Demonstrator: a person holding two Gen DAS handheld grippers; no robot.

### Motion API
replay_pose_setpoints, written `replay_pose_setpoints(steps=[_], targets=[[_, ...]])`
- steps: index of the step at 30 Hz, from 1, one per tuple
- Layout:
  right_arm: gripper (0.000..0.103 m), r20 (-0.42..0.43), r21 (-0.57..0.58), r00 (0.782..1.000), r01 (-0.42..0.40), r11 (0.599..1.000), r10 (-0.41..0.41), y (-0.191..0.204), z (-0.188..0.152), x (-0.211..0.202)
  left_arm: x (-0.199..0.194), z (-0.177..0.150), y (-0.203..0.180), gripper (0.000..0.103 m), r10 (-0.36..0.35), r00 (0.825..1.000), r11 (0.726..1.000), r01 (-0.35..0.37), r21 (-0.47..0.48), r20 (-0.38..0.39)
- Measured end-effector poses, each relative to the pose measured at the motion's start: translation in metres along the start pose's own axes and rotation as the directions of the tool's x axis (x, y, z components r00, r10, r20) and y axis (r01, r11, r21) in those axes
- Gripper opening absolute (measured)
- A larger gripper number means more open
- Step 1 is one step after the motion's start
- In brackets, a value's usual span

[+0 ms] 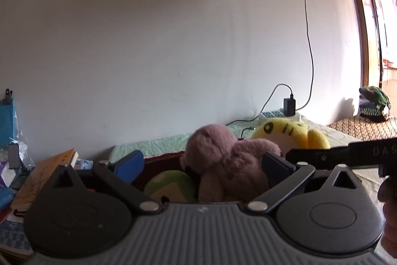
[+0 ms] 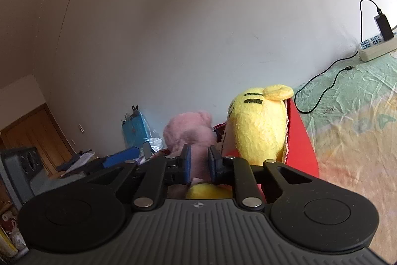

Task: Organize objects
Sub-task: 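Lower the pink teddy bear into the box beside the yellow plush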

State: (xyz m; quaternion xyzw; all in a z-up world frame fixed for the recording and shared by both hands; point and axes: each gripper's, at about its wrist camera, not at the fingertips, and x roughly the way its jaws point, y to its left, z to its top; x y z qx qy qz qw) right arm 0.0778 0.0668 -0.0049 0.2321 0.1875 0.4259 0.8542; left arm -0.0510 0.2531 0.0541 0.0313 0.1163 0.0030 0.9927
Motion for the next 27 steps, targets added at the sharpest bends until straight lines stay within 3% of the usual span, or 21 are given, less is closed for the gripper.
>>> replay_pose_setpoints(steps=[3, 8, 10, 15, 27], targets=[[0.017, -0.02, 0.005, 0.999, -0.028, 1.0, 0.028, 0.005, -0.002, 0.005, 0.0, 0.002, 0.014, 0.102, 0.0, 1.0, 0.998, 0.0, -0.07, -0.004], [0.018, -0.027, -0.049, 1.0, 0.004, 0.999, -0.006, 0.011, -0.007, 0.016, 0.011, 0.003, 0.019, 0.102, 0.033, 0.998, 0.991, -0.039, -0.129, -0.05], [0.019, -0.038, -0.05, 0.999, 0.004, 0.999, -0.006, 0.012, -0.009, 0.021, 0.013, 0.003, 0.02, 0.102, 0.041, 0.997, 0.989, -0.05, -0.137, -0.067], [0.022, -0.047, -0.196, 0.993, 0.095, 0.976, -0.106, 0.026, -0.017, 0.031, 0.026, -0.001, 0.011, 0.103, 0.081, 0.989, 0.987, -0.097, -0.132, -0.121], [0.026, 0.013, -0.249, 0.989, 0.143, 0.958, -0.145, 0.02, -0.017, 0.011, 0.027, -0.002, 0.015, 0.103, 0.065, 0.99, 0.976, -0.09, -0.199, -0.129]])
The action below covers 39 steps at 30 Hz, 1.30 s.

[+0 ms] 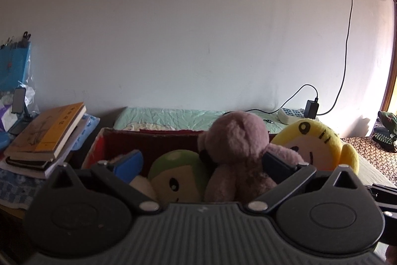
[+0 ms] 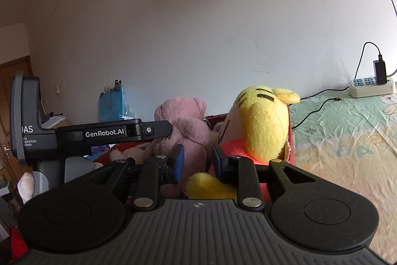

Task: Organize objects
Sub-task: 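Lower the pink teddy bear into the box beside the yellow plush, then open the right gripper and withdraw it from the box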

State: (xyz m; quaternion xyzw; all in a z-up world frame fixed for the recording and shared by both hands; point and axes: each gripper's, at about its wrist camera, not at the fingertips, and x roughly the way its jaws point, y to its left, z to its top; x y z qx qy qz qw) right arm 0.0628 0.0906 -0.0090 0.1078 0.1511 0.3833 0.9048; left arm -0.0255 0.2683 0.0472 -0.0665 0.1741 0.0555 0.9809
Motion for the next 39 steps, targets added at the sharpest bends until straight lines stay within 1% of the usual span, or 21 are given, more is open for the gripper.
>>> replay_pose_setpoints(steps=[5, 7, 10, 15, 18, 21, 24, 28, 32, 35, 37, 39], targets=[[0.027, 0.012, 0.002, 1.0, 0.014, 1.0, -0.014, -0.011, -0.005, -0.023, -0.002, -0.001, 0.002, 0.103, 0.006, 1.0, 1.0, -0.006, -0.012, 0.025], [0.031, 0.008, 0.009, 1.0, 0.01, 1.0, -0.01, -0.015, -0.005, -0.028, -0.004, -0.002, 0.001, 0.103, 0.014, 0.999, 1.0, -0.013, -0.004, 0.041], [0.034, 0.004, 0.009, 1.0, 0.005, 1.0, -0.005, -0.018, -0.004, -0.037, -0.009, -0.002, -0.005, 0.103, 0.037, 0.997, 0.999, -0.037, 0.002, 0.067], [0.036, 0.015, -0.008, 1.0, 0.004, 1.0, -0.004, -0.023, -0.005, -0.053, -0.028, -0.003, -0.017, 0.103, 0.138, 0.989, 0.989, -0.135, -0.06, 0.046], [0.039, 0.023, -0.009, 1.0, 0.017, 1.0, -0.017, -0.024, -0.007, -0.06, -0.041, -0.009, -0.025, 0.103, 0.155, 0.988, 0.983, -0.152, -0.098, 0.023], [0.04, 0.03, -0.015, 0.999, 0.031, 0.999, -0.03, -0.023, -0.007, -0.065, -0.051, -0.014, -0.037, 0.103, 0.191, 0.982, 0.976, -0.189, -0.11, 0.008], [0.04, 0.046, -0.027, 0.997, 0.07, 0.997, -0.069, -0.025, -0.007, -0.074, -0.061, -0.019, -0.048, 0.103, 0.229, 0.973, 0.968, -0.227, -0.103, 0.008], [0.04, 0.046, 0.011, 0.995, 0.086, 0.996, -0.086, -0.035, -0.01, -0.087, -0.067, -0.027, -0.063, 0.103, 0.275, 0.961, 0.958, -0.275, -0.087, -0.016], [0.04, 0.038, 0.031, 0.993, 0.108, 0.994, -0.109, -0.045, -0.012, -0.096, -0.068, -0.038, -0.08, 0.103, 0.277, 0.959, 0.957, -0.281, -0.078, -0.058], [0.04, 0.031, 0.035, 0.991, 0.127, 0.991, -0.129, -0.051, -0.016, -0.104, -0.064, -0.045, -0.1, 0.103, 0.289, 0.954, 0.956, -0.292, -0.026, -0.083], [0.04, 0.03, 0.039, 0.989, 0.145, 0.989, -0.146, -0.055, -0.018, -0.109, -0.066, -0.05, -0.114, 0.103, 0.295, 0.953, 0.955, -0.295, 0.002, -0.071], [0.04, 0.027, 0.049, 0.986, 0.165, 0.985, -0.166, -0.06, -0.021, -0.115, -0.066, -0.054, -0.128, 0.103, 0.287, 0.955, 0.958, -0.285, 0.035, -0.08]])
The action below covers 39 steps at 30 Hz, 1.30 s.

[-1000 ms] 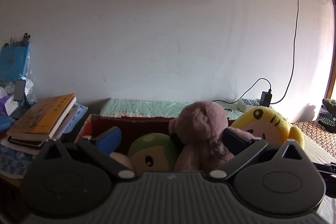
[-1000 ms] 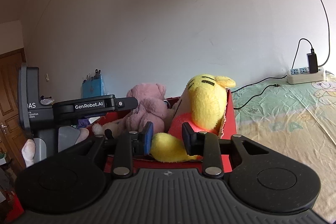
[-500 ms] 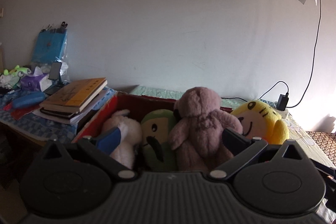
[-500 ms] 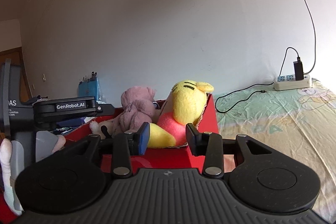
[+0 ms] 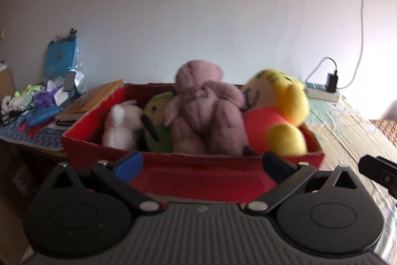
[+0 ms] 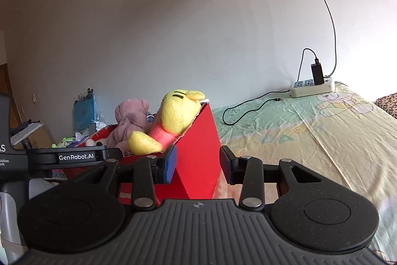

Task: Organize objects

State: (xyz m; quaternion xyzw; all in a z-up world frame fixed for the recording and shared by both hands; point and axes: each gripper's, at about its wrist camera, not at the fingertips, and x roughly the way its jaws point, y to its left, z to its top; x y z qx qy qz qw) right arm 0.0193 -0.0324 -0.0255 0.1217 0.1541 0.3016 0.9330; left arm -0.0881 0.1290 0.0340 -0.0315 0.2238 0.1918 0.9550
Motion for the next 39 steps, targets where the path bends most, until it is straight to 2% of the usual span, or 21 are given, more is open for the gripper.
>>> replay_pose_setpoints(steps=[8, 13, 18, 23, 28, 39], targets=[[0.041, -0.04, 0.081, 0.995, 0.092, 0.992, -0.089, -0.029, -0.008, -0.007, -0.002, -0.017, -0.039, 0.103, -0.055, 0.995, 0.997, 0.059, 0.054, -0.079], [0.045, -0.088, 0.107, 0.981, 0.182, 0.977, -0.173, -0.039, -0.01, -0.009, 0.004, -0.028, -0.058, 0.103, -0.076, 0.986, 0.993, 0.089, 0.083, -0.146], [0.056, -0.122, 0.078, 0.946, 0.311, 0.947, -0.3, -0.04, -0.011, -0.008, 0.01, -0.038, -0.071, 0.103, -0.083, 0.978, 0.988, 0.106, 0.113, -0.19], [0.077, -0.116, 0.033, 0.902, 0.422, 0.906, -0.416, -0.035, -0.01, -0.007, 0.014, -0.044, -0.078, 0.103, -0.09, 0.972, 0.983, 0.122, 0.137, -0.215], [0.087, -0.108, 0.02, 0.894, 0.438, 0.899, -0.434, -0.03, -0.008, -0.009, 0.014, -0.046, -0.079, 0.103, -0.088, 0.969, 0.982, 0.123, 0.14, -0.233], [0.088, -0.112, -0.022, 0.9, 0.421, 0.907, -0.421, -0.015, -0.005, -0.002, 0.009, -0.041, -0.062, 0.103, -0.065, 0.973, 0.989, 0.093, 0.119, -0.222]])
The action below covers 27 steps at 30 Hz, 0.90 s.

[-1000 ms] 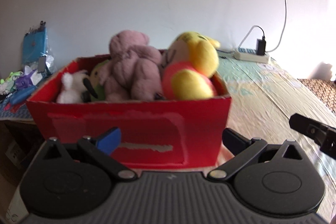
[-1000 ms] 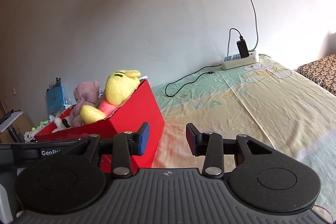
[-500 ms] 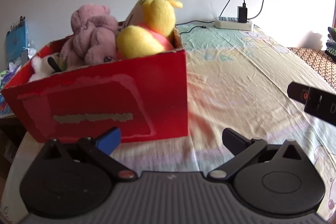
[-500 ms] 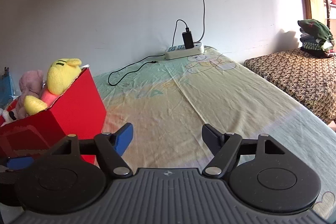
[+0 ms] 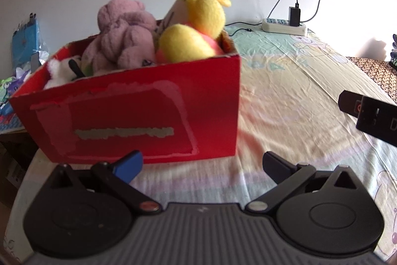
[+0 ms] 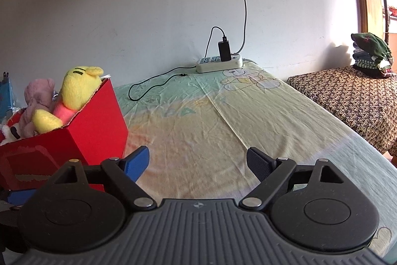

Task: Organize objects

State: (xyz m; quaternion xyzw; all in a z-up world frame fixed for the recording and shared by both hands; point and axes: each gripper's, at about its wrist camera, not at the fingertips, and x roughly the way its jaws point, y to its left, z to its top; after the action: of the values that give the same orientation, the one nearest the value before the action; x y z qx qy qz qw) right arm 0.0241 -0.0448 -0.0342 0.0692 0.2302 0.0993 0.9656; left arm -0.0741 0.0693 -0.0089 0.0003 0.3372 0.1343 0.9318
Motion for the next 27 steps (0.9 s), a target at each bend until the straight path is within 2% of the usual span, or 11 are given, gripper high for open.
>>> replay_pose_setpoints(steps=[7, 13, 18, 24, 27], targets=[[0.089, 0.008, -0.075, 0.997, -0.072, 0.995, 0.073, 0.036, 0.017, -0.002, -0.02, 0.016, 0.025, 0.103, 0.065, 0.996, 0.998, -0.063, -0.027, 0.068], [0.091, 0.019, -0.118, 0.988, -0.153, 0.981, 0.156, 0.068, 0.037, -0.007, -0.031, 0.035, 0.056, 0.103, 0.11, 0.991, 0.992, -0.105, -0.069, 0.077], [0.095, 0.048, -0.136, 0.978, -0.195, 0.971, 0.203, 0.094, 0.053, -0.011, -0.041, 0.053, 0.08, 0.103, 0.169, 0.98, 0.983, -0.161, -0.085, 0.105], [0.099, 0.059, -0.137, 0.963, -0.253, 0.958, 0.263, 0.118, 0.068, -0.005, -0.037, 0.071, 0.108, 0.103, 0.198, 0.976, 0.975, -0.186, -0.118, 0.095], [0.099, 0.074, -0.163, 0.966, -0.235, 0.958, 0.249, 0.131, 0.069, 0.0, -0.028, 0.075, 0.12, 0.103, 0.209, 0.975, 0.971, -0.198, -0.13, 0.076]])
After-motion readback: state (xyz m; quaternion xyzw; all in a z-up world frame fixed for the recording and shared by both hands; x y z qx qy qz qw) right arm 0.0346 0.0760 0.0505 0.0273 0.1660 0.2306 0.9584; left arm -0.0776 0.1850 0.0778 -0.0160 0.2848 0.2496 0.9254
